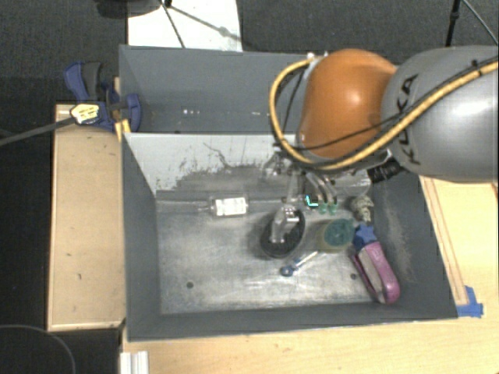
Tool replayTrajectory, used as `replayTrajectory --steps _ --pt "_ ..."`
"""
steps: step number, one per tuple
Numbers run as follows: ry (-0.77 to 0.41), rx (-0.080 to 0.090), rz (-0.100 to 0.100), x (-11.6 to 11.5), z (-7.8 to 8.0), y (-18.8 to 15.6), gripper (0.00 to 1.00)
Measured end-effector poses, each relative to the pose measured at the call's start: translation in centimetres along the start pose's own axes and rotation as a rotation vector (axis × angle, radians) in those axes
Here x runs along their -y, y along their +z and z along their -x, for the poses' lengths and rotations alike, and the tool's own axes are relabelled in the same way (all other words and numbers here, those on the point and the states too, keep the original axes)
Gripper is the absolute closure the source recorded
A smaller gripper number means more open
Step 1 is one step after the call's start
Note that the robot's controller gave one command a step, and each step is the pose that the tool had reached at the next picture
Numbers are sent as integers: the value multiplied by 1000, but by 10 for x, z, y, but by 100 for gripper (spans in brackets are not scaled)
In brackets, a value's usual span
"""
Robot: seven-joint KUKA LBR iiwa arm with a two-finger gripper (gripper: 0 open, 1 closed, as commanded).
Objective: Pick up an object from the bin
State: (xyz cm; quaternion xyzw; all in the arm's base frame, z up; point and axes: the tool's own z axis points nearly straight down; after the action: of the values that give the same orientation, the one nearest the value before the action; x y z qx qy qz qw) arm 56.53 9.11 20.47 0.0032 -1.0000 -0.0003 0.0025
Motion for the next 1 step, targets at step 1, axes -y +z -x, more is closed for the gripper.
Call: replayTrajectory --steps 1 --pt "-314 14 0 83 7 133 0"
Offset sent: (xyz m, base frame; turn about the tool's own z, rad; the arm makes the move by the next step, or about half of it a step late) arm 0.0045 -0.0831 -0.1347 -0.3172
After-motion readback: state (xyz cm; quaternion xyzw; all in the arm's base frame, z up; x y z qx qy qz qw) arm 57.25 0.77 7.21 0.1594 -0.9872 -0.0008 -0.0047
